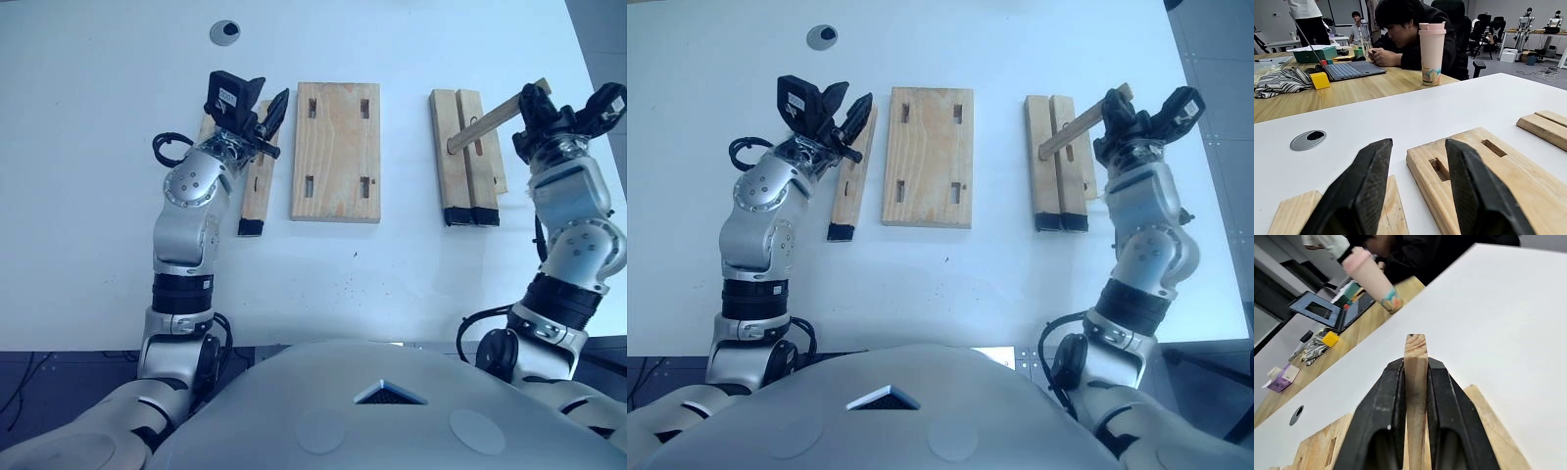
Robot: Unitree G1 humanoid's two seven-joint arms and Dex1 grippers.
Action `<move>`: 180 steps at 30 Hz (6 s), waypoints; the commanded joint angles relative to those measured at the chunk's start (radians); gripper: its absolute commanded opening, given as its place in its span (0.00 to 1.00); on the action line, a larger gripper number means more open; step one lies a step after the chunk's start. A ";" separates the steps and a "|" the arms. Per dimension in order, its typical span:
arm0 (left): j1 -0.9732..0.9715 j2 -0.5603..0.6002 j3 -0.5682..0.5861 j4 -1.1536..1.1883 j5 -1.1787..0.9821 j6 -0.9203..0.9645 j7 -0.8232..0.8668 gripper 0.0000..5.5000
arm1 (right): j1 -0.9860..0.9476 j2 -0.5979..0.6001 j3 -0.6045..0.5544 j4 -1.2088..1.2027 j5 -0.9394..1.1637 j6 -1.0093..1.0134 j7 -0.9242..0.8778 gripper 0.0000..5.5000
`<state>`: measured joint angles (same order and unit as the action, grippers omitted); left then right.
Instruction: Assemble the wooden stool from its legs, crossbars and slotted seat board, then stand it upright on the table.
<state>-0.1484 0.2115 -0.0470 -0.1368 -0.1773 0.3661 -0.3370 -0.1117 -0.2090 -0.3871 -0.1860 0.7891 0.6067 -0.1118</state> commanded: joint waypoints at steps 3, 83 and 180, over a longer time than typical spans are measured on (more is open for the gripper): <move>-0.013 0.002 0.001 0.005 0.000 0.004 -0.006 0.35 | 0.121 -0.034 0.138 0.071 -0.211 -0.119 0.128 0.07; -0.051 -0.091 0.170 -0.037 -0.421 0.074 -0.125 0.44 | -0.213 -0.316 0.262 -0.065 -0.252 0.368 0.714 0.37; 0.094 0.467 -0.157 -0.050 -0.233 0.091 -0.537 0.39 | -0.222 -0.256 0.470 0.323 -0.470 0.132 0.800 0.69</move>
<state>-0.1700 0.6343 -0.0623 -0.3062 -0.5807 0.3647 -0.8957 -0.3464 -0.4794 0.0897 0.1571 0.3183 0.7230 0.7010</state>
